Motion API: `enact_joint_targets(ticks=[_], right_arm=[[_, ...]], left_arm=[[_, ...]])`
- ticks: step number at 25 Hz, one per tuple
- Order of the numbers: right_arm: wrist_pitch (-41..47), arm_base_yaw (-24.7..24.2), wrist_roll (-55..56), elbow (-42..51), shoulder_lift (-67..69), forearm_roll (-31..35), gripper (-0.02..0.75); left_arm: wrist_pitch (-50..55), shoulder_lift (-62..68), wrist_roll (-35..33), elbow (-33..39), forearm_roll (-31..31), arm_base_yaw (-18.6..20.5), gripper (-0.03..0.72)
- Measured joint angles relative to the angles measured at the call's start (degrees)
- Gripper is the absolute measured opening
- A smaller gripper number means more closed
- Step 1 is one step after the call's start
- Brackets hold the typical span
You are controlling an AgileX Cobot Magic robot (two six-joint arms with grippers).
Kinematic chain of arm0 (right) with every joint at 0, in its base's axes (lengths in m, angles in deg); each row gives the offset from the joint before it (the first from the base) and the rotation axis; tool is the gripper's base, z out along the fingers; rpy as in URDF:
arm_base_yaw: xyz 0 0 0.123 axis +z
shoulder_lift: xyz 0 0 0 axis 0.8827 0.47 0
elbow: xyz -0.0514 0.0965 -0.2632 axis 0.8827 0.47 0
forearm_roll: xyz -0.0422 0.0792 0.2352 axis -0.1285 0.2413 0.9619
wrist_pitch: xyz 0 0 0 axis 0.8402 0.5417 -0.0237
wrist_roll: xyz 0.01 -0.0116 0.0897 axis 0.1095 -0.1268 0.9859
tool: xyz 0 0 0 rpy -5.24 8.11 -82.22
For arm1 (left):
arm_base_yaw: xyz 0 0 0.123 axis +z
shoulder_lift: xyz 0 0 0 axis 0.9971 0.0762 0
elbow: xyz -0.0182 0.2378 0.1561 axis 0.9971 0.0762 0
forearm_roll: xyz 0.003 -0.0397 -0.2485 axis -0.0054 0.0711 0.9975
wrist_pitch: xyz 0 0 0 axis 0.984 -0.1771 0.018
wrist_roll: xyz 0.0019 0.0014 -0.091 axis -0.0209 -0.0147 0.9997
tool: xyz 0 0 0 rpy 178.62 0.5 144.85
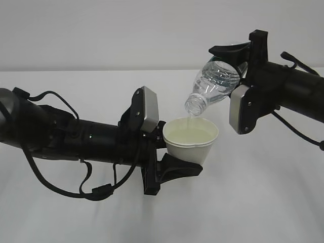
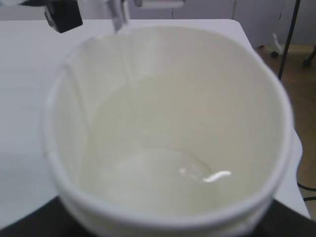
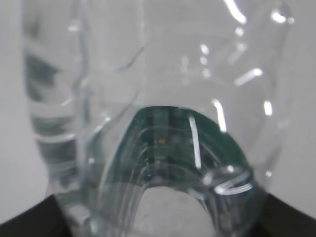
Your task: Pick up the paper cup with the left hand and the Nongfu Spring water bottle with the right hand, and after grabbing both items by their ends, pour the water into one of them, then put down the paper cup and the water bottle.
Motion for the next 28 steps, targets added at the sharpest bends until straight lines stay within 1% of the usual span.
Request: enact_joint_targets(ticks=[25, 26, 28], right_arm=[[-0.8, 0.0, -0.3, 0.0, 0.0, 0.0, 0.447], [-1.0, 0.0, -0.4, 0.0, 0.0, 0.0, 0.459], [-1.1, 0.0, -0.4, 0.0, 0.0, 0.0, 0.449]], left_arm=[[0.0, 0.1, 0.0, 0.0, 0.0, 0.0, 0.421], [0.0, 0.1, 0.0, 0.0, 0.0, 0.0, 0.421], [0.0, 0.1, 0.0, 0.0, 0.0, 0.0, 0.421]])
